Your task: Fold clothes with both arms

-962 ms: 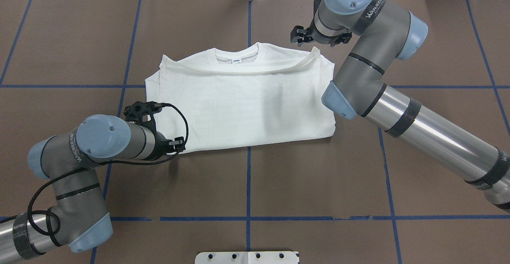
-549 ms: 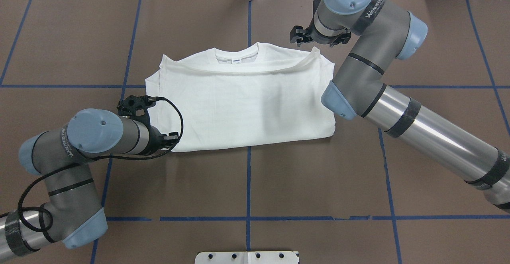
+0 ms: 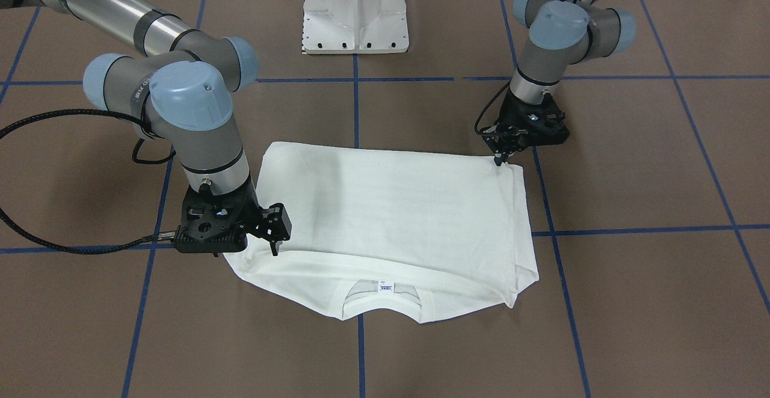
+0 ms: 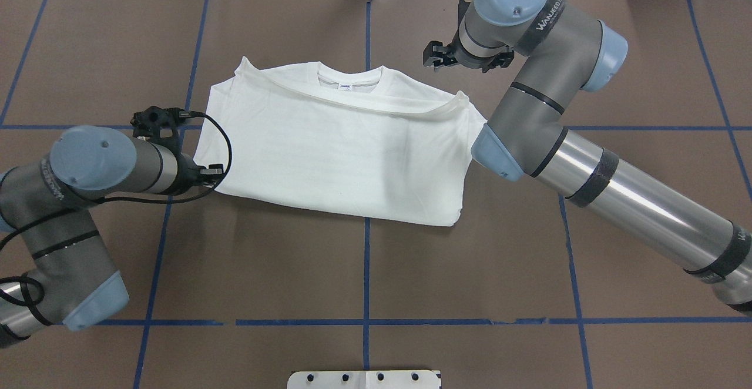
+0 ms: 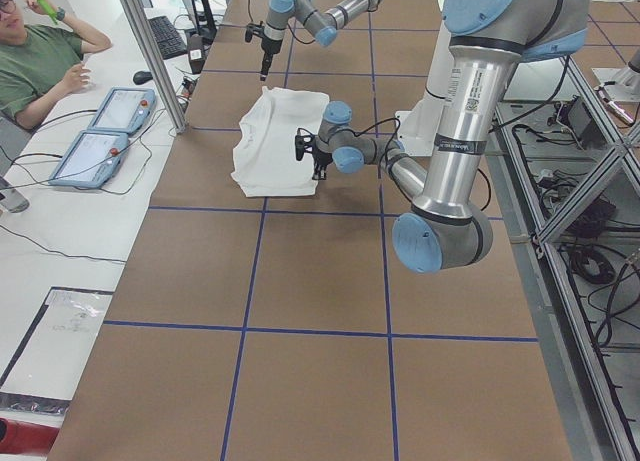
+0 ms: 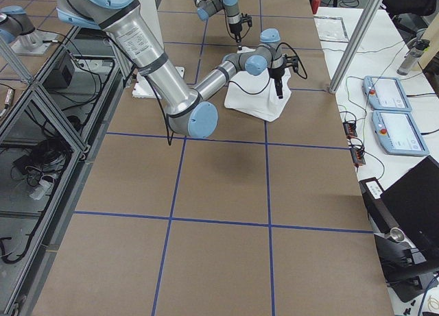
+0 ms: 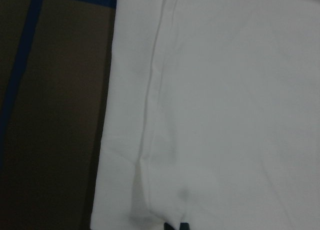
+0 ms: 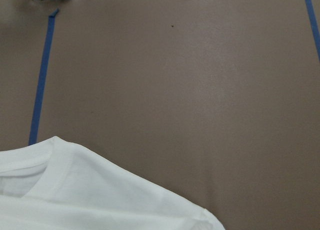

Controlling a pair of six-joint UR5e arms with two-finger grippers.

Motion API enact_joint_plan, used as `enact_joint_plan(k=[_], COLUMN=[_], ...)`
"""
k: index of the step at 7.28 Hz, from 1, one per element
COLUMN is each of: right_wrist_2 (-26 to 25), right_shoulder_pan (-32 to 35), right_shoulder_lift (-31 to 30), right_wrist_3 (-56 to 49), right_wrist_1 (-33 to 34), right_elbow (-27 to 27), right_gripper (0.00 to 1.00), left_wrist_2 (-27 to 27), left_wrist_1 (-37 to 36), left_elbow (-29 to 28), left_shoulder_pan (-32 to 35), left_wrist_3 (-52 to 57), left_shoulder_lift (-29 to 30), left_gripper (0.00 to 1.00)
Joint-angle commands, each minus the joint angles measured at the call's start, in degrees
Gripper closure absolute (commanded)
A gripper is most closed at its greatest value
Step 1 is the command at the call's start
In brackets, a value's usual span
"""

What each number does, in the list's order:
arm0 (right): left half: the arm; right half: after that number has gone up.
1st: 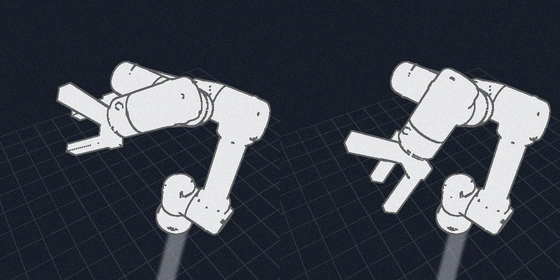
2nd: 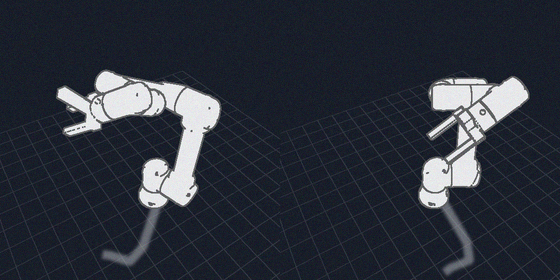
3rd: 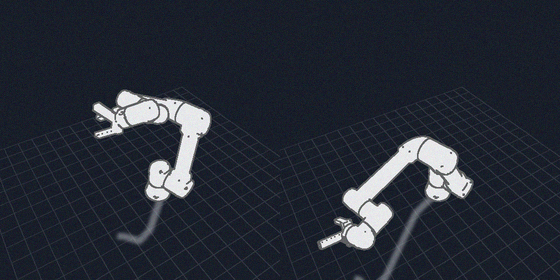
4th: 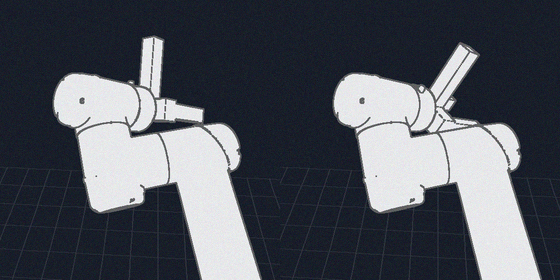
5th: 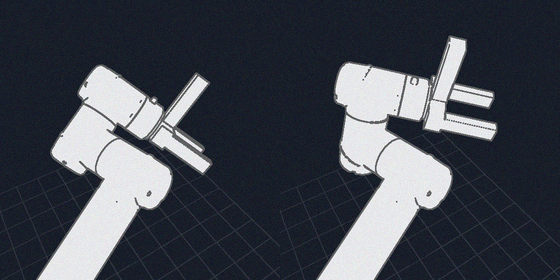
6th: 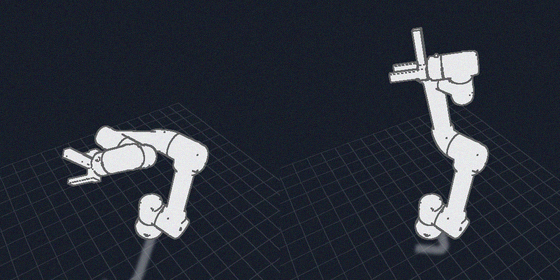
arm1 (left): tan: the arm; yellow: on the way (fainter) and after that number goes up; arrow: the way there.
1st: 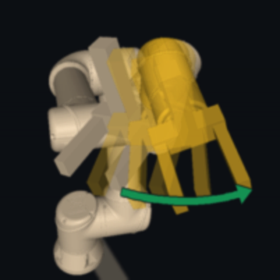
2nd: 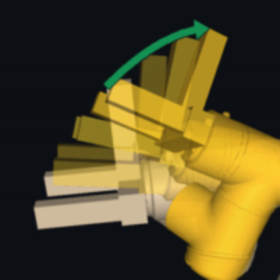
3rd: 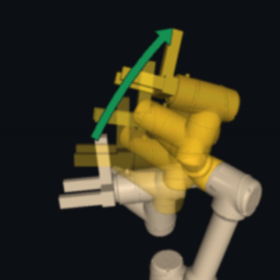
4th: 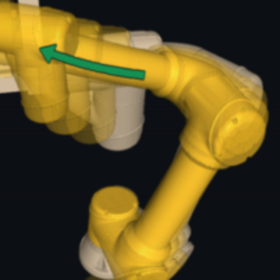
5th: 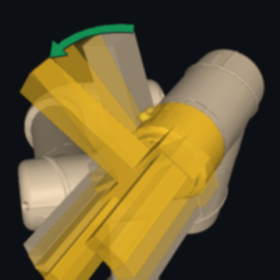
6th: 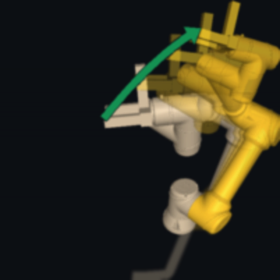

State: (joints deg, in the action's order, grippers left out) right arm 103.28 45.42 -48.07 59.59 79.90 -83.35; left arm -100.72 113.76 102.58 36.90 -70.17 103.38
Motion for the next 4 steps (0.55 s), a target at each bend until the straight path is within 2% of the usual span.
enact_joint_plan(k=[1, 2, 4], right_wrist_2=[0.0, 0.0, 0.0], right_shoulder_pan=[-0.2, -0.3, -0.5], right_shoulder_lift=[0.0, 0.1, 0.1], right_wrist_3=[0.1, 0.1, 0.2], right_wrist_1=[0.0, 0.0, 0.2], right_elbow=[-0.1, -0.1, -1.2], right_gripper=[0.0, 0.0, 0.0], left_wrist_2=[0.0, 0.0, 0.1], left_wrist_1=[0.1, 0.5, 3.2], left_elbow=[-6.6, -14.1, -30.3], left_shoulder_pan=[9.3, 13.9, 18.4], left_wrist_3=[13.4, 18.9, 21.6], left_shoulder_lift=[1.4, 7.2, 18.1], left_gripper=[1.0, 1.0, 1.0])
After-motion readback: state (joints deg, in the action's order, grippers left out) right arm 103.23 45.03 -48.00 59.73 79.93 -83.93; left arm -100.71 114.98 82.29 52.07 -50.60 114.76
